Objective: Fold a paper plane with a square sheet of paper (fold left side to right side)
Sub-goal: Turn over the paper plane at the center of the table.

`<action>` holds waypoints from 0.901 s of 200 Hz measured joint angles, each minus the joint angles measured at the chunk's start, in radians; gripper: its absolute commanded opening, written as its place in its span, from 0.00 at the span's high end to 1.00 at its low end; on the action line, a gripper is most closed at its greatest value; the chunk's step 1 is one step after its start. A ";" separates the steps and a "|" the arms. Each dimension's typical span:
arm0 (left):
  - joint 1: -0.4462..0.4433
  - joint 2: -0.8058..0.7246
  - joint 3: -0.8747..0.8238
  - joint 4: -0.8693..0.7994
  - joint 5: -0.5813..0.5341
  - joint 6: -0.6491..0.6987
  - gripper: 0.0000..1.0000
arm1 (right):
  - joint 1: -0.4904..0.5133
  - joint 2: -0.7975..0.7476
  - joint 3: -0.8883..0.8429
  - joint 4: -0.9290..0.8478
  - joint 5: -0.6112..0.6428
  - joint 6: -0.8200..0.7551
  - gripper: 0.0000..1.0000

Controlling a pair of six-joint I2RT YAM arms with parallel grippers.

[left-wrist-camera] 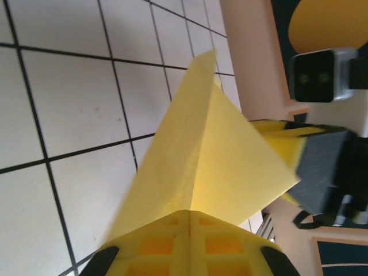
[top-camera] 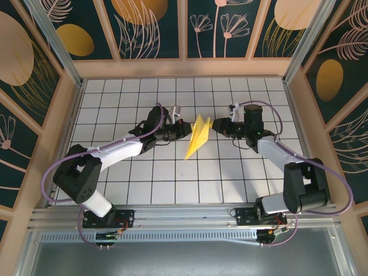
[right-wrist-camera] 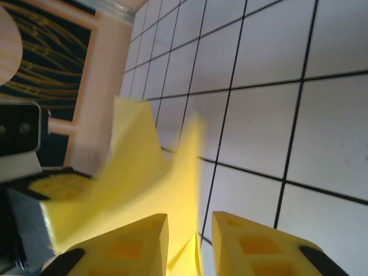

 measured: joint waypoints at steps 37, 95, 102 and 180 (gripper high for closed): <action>0.000 0.013 -0.050 0.021 -0.007 -0.043 1.00 | 0.025 -0.042 0.097 -0.208 0.159 -0.112 0.65; 0.000 0.052 -0.099 0.137 -0.005 -0.130 1.00 | 0.091 -0.101 -0.012 -0.235 0.142 -0.075 0.61; 0.000 0.059 -0.110 0.164 -0.004 -0.146 1.00 | 0.105 -0.100 -0.032 -0.235 0.142 -0.064 0.59; 0.000 0.190 -0.194 0.351 0.037 -0.253 1.00 | 0.235 -0.030 -0.079 -0.207 0.185 0.035 0.54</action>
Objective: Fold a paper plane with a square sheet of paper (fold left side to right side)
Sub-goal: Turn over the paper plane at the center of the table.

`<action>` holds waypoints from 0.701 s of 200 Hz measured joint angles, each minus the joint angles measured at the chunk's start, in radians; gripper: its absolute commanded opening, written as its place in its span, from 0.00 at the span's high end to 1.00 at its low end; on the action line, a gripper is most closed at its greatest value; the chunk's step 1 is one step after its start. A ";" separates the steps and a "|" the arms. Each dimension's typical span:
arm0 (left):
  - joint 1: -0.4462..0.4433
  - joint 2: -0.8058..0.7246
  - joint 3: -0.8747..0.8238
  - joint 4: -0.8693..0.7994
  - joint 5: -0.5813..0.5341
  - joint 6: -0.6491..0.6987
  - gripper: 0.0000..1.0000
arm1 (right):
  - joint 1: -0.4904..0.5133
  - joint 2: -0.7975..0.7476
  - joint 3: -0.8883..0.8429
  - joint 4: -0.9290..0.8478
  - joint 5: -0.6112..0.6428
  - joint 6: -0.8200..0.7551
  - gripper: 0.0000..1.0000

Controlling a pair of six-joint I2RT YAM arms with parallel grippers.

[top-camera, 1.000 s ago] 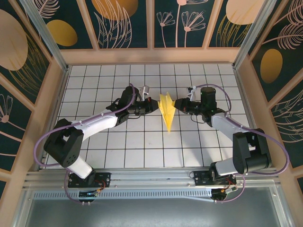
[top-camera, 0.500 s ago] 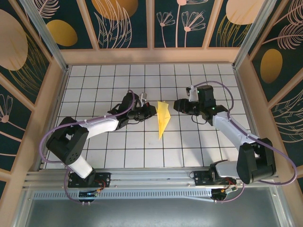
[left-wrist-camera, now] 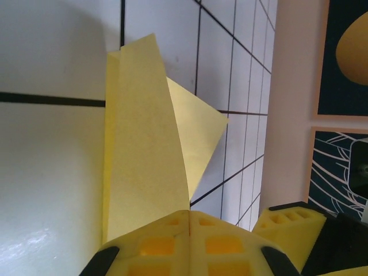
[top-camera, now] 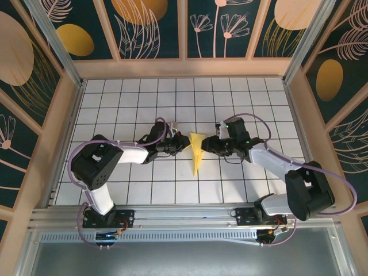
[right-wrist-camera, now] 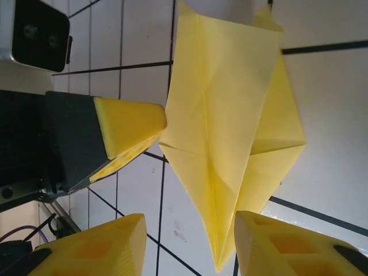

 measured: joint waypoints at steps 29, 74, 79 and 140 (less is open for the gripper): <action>0.002 0.005 -0.016 0.039 0.021 -0.014 1.00 | 0.029 0.056 0.000 -0.013 0.043 0.011 0.54; 0.015 0.005 -0.036 0.067 0.036 -0.018 1.00 | 0.059 0.130 0.036 -0.035 0.085 0.024 0.56; 0.015 0.005 -0.039 0.067 0.036 -0.018 1.00 | 0.062 0.137 0.040 -0.035 0.089 0.024 0.56; 0.020 0.005 -0.041 0.068 0.039 -0.018 1.00 | 0.088 0.201 0.059 -0.034 0.096 0.028 0.55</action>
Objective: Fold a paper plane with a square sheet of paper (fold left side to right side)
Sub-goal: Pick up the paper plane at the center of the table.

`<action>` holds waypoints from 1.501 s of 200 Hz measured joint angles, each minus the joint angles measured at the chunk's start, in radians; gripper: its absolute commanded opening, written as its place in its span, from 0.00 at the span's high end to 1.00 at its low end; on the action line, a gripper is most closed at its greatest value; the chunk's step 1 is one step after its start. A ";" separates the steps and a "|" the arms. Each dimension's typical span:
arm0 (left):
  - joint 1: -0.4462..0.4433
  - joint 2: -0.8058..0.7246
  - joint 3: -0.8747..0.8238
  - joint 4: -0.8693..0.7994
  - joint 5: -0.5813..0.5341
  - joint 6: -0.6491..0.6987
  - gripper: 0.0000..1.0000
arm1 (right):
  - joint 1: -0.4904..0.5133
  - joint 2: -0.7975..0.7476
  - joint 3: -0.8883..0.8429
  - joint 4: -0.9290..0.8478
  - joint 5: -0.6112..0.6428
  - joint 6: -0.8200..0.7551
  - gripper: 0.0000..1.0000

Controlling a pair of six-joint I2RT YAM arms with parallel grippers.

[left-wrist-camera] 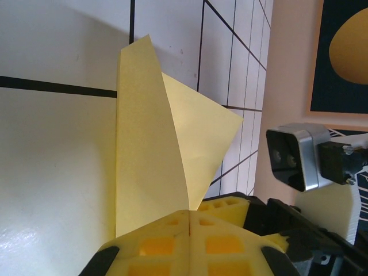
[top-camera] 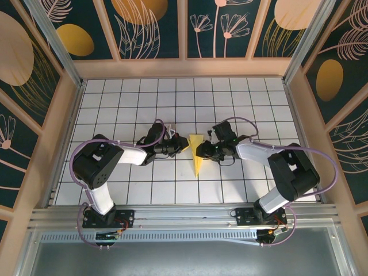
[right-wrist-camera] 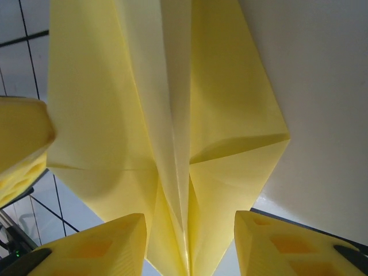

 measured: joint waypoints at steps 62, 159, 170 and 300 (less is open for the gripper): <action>0.000 0.000 0.000 0.000 0.000 0.000 1.00 | 0.014 0.017 0.000 0.006 -0.001 0.003 0.60; 0.001 0.000 0.000 0.000 0.000 0.000 1.00 | 0.040 0.055 0.000 0.040 -0.011 0.026 0.79; 0.001 0.000 0.000 0.000 0.000 0.000 1.00 | 0.043 0.059 0.002 0.043 -0.013 0.029 0.81; 0.081 -0.380 -0.041 -0.199 -0.115 0.144 0.46 | 0.054 0.076 0.296 -0.273 0.194 -0.085 1.00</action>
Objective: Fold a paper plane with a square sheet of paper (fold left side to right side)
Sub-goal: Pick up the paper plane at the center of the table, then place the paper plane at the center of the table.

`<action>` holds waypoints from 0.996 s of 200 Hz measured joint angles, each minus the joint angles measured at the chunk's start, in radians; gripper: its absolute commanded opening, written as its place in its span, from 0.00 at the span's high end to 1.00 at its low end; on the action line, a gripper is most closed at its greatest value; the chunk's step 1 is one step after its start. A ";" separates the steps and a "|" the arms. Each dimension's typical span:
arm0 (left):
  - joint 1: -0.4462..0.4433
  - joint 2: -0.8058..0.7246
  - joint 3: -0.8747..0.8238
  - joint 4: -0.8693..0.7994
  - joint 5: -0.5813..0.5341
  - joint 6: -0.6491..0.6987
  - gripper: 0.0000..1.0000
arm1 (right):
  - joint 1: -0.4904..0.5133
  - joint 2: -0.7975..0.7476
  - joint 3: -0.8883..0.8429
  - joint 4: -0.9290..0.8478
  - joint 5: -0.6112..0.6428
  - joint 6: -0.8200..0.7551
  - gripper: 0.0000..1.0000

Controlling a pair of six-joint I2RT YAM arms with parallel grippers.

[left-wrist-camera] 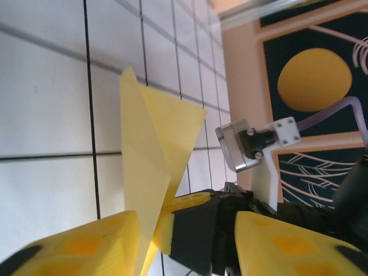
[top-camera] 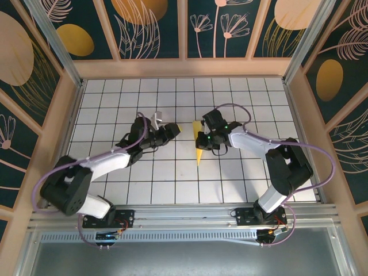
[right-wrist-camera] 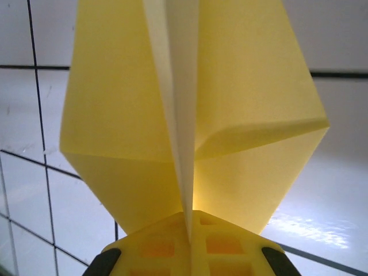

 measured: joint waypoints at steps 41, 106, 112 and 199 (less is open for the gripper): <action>0.019 -0.167 -0.039 -0.155 -0.105 0.068 0.43 | -0.007 0.124 0.150 -0.137 0.130 -0.056 1.00; 0.019 -0.242 -0.119 -0.312 -0.183 0.097 0.43 | -0.051 0.336 0.322 -0.219 0.186 -0.082 1.00; 0.019 -0.245 -0.120 -0.315 -0.185 0.098 0.43 | -0.053 0.345 0.330 -0.220 0.188 -0.082 1.00; 0.019 -0.246 -0.120 -0.342 -0.201 0.109 0.43 | -0.055 0.369 0.349 -0.223 0.198 -0.082 0.97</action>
